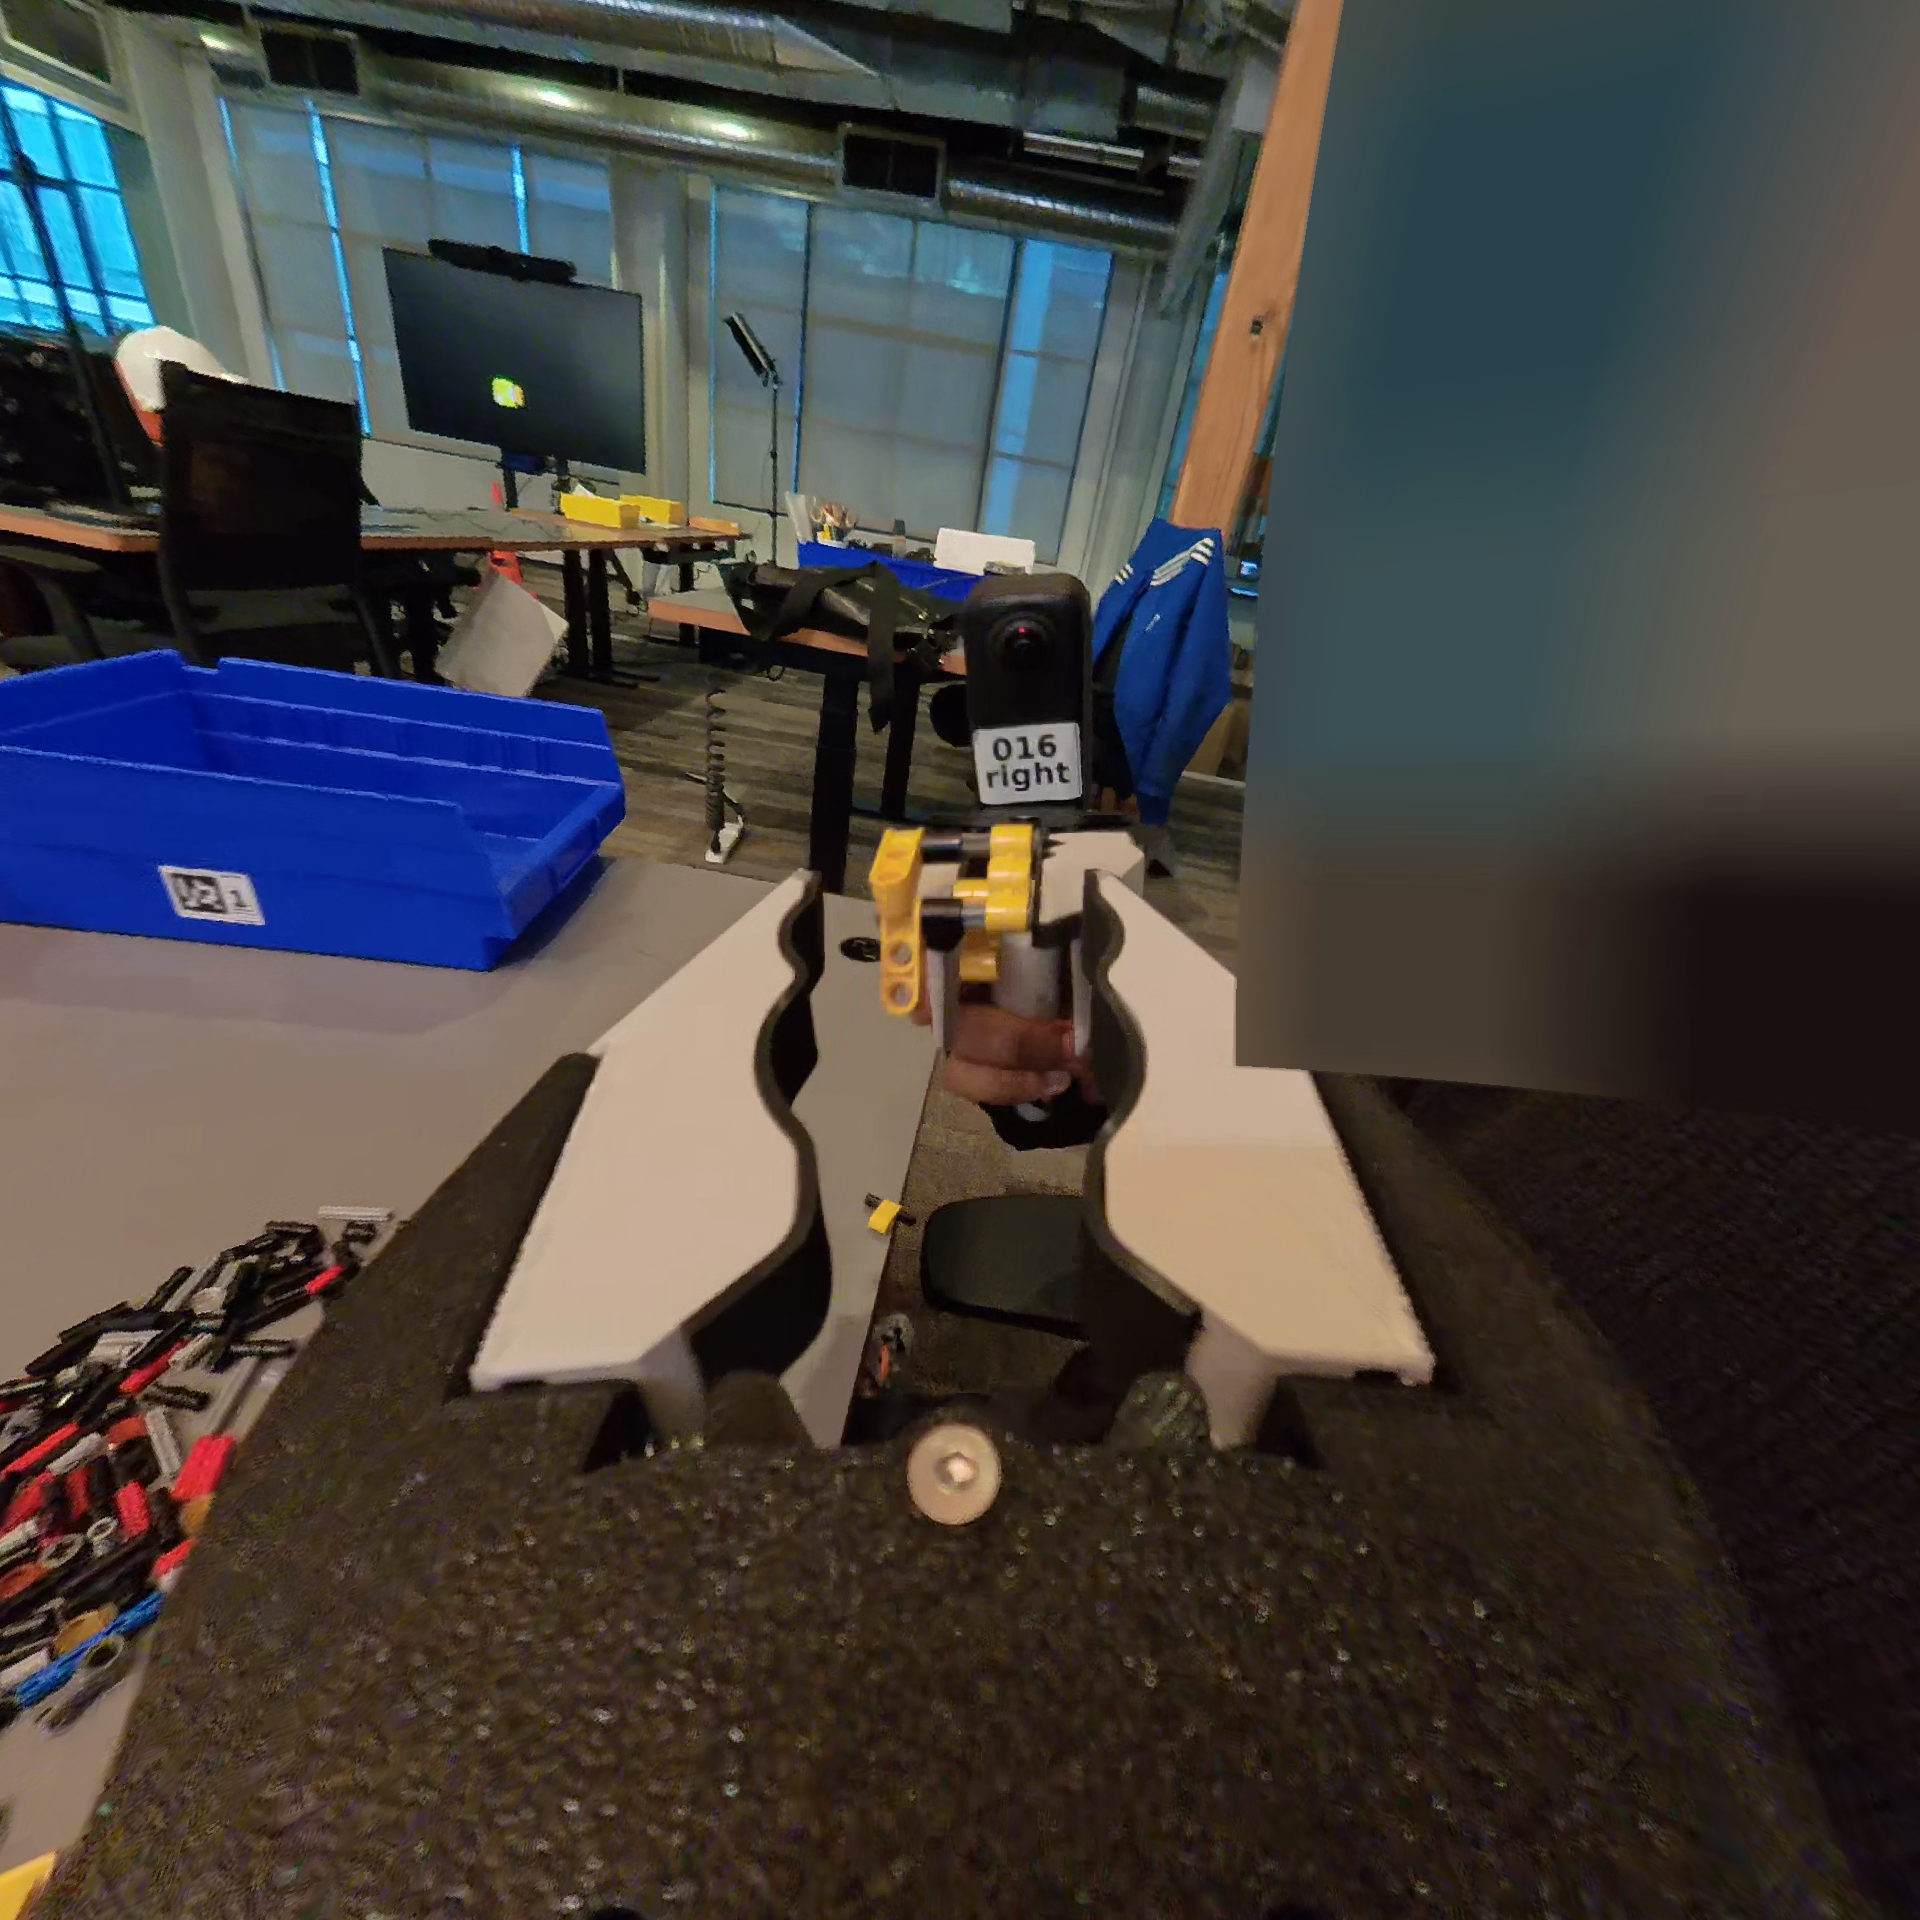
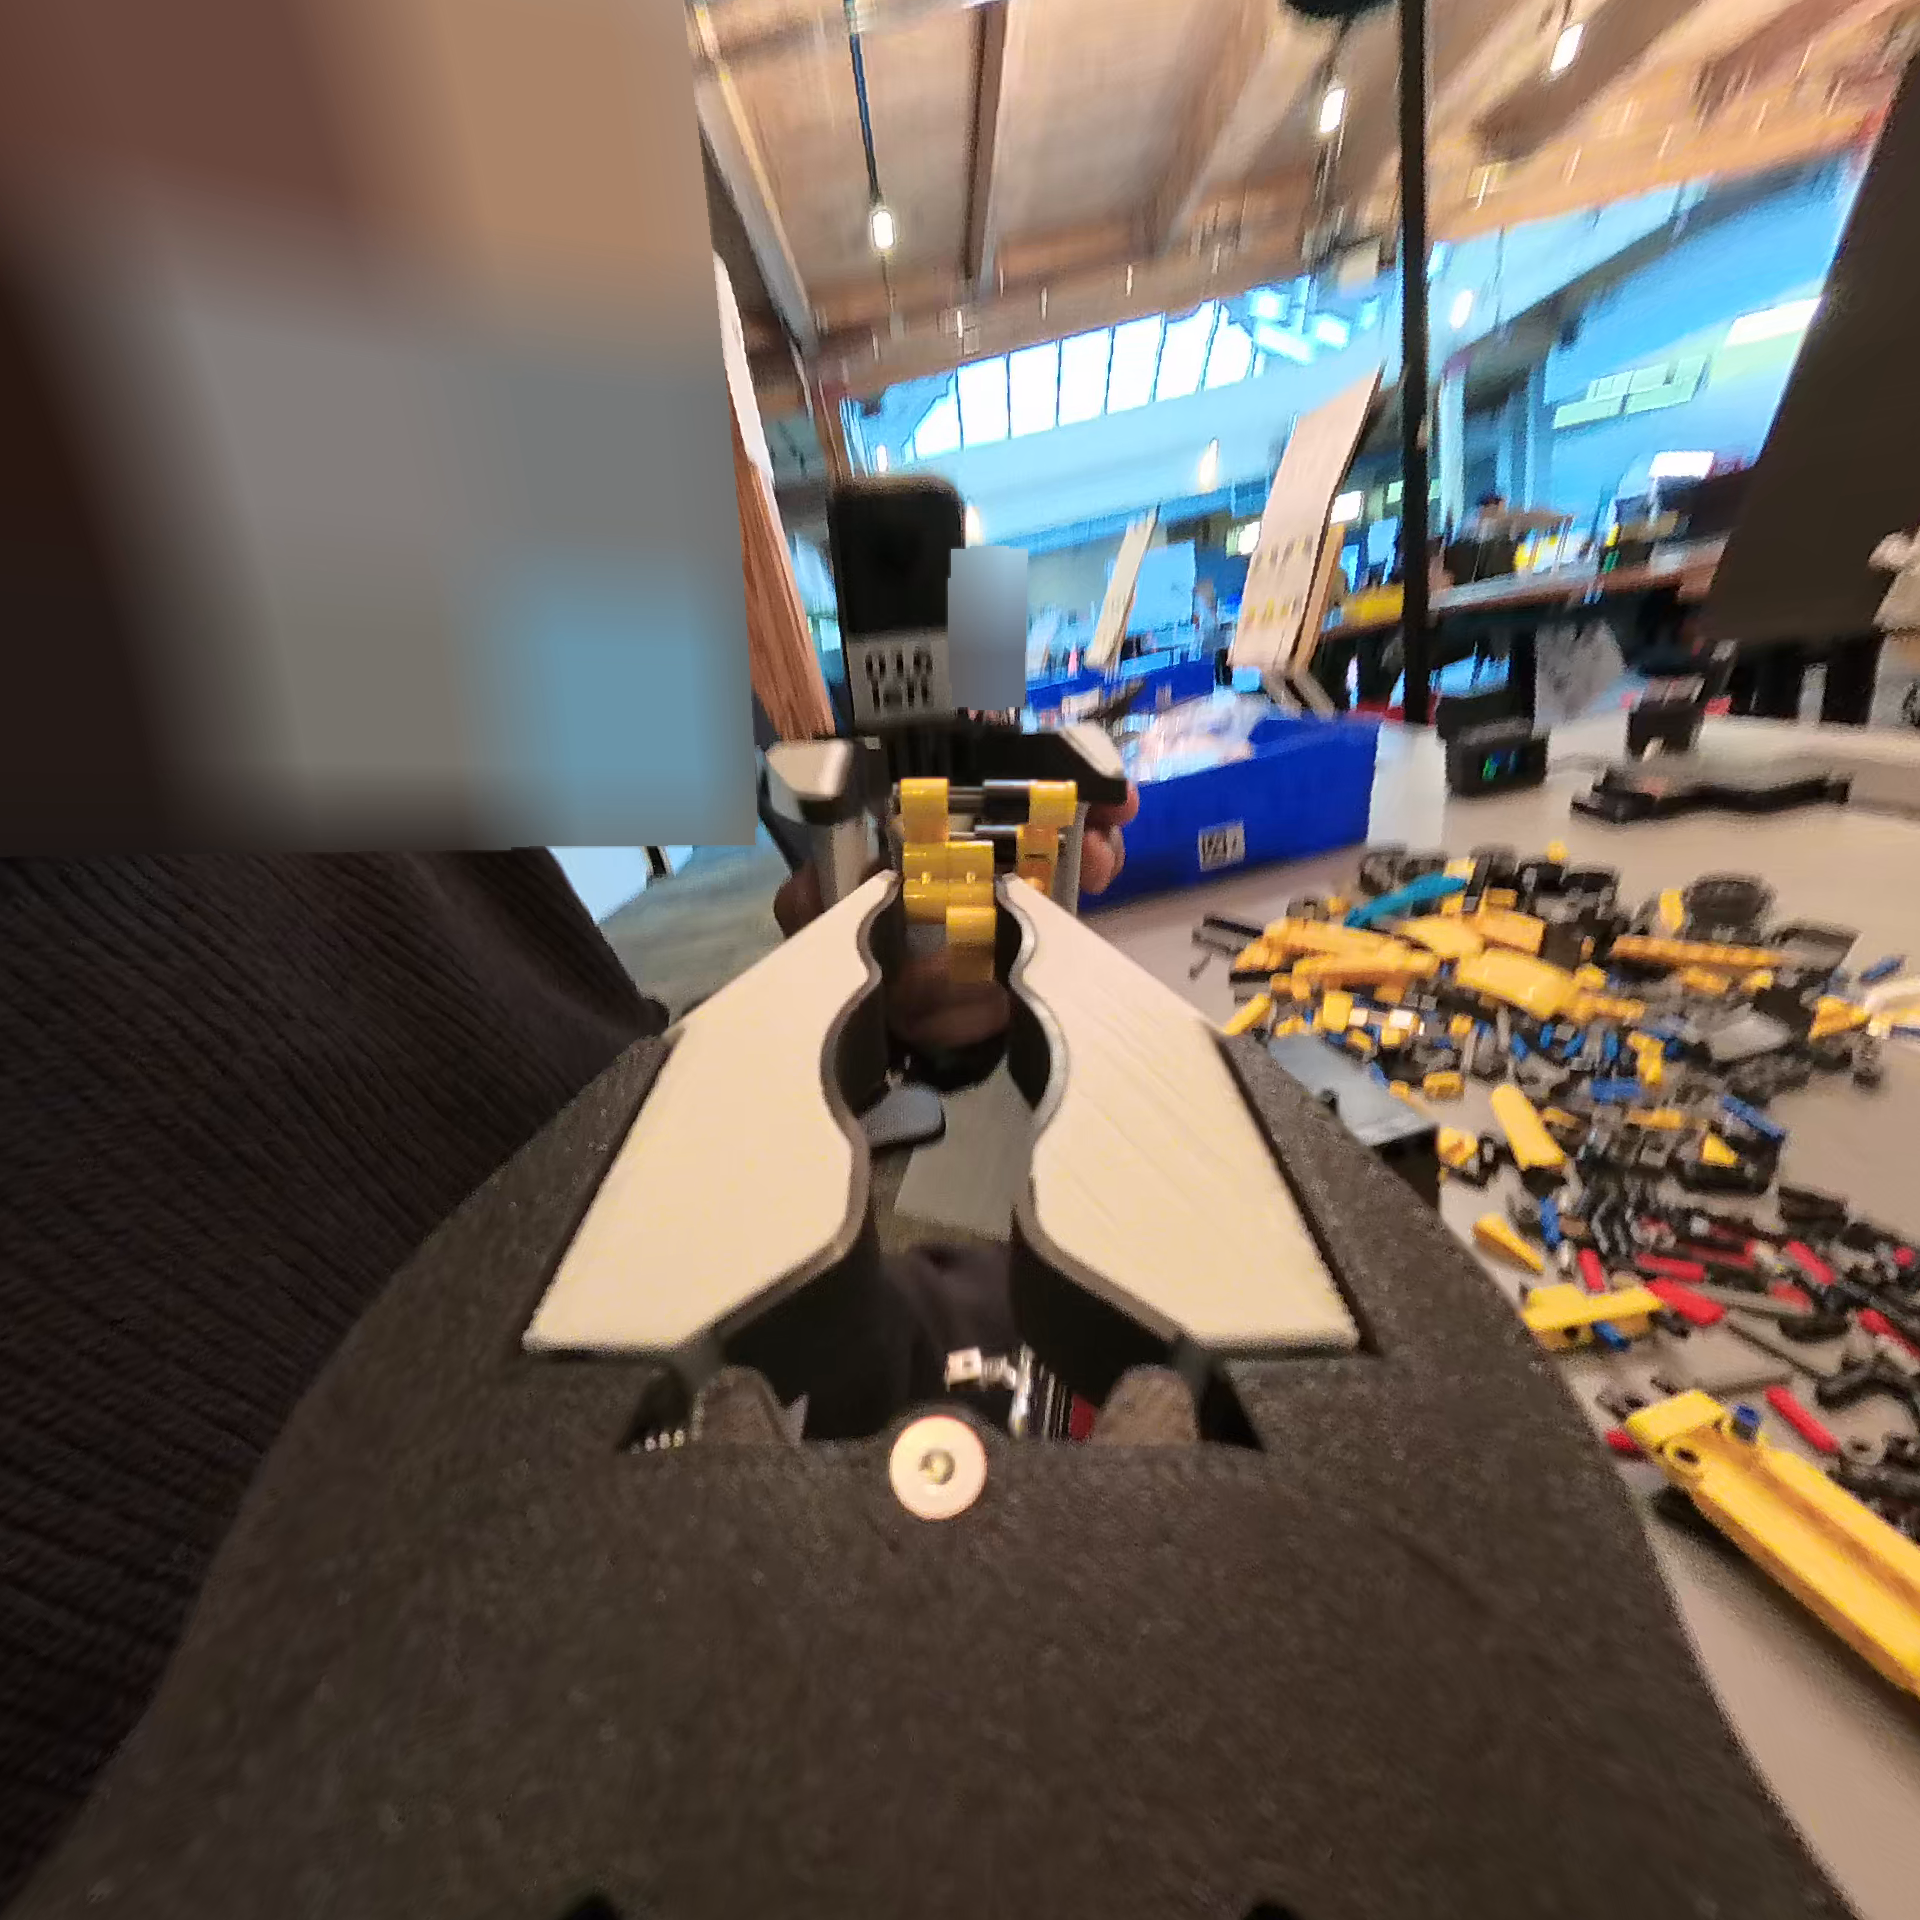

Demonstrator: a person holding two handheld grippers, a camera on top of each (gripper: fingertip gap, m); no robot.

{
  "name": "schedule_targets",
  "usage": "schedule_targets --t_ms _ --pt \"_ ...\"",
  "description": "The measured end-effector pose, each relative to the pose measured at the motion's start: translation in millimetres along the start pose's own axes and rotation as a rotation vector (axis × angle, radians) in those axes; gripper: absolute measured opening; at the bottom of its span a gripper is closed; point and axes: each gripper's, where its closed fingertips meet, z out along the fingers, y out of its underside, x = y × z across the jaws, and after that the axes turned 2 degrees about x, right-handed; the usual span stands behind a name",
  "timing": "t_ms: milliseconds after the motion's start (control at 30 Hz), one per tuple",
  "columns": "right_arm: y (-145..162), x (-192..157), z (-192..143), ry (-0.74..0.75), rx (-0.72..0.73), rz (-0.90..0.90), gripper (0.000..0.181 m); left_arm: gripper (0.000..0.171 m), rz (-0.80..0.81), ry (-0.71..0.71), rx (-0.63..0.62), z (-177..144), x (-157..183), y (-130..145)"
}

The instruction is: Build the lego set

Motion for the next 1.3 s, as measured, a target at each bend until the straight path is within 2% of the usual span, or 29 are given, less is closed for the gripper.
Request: schedule_targets --t_ms 200,400,600,933,1100,1300 --pt "-16.1 2.9 -2.7 0.02 0.128 -0.069 0.015 0.048 -0.049 -0.065 0.143 -11.9 -3.9 -7.2" --pt "-21.5 5.0 1.4 0.03 0.217 -0.088 0.016 0.045 -0.209 0.041 0.157 -5.9 7.8 7.6" --pt "-12.1 -1.8 20.7 -0.007 0.225 -0.063 0.016 0.033 -0.36 0.132 0.225 -8.7 9.4 5.0" --pt "-8.3 1.6 28.4 -0.032 0.269 0.012 0.016 0.031 -0.409 0.158 0.309 -24.9 5.3 0.9" --pt "-17.2 -4.4 24.9 -0.099 0.353 0.061 0.015 0.031 -0.358 0.139 0.281 -21.0 8.0 5.4" --pt "-20.9 -5.0 21.8 -0.13 0.385 0.103 0.016 0.031 -0.356 0.111 0.278 -21.9 2.7 7.9"
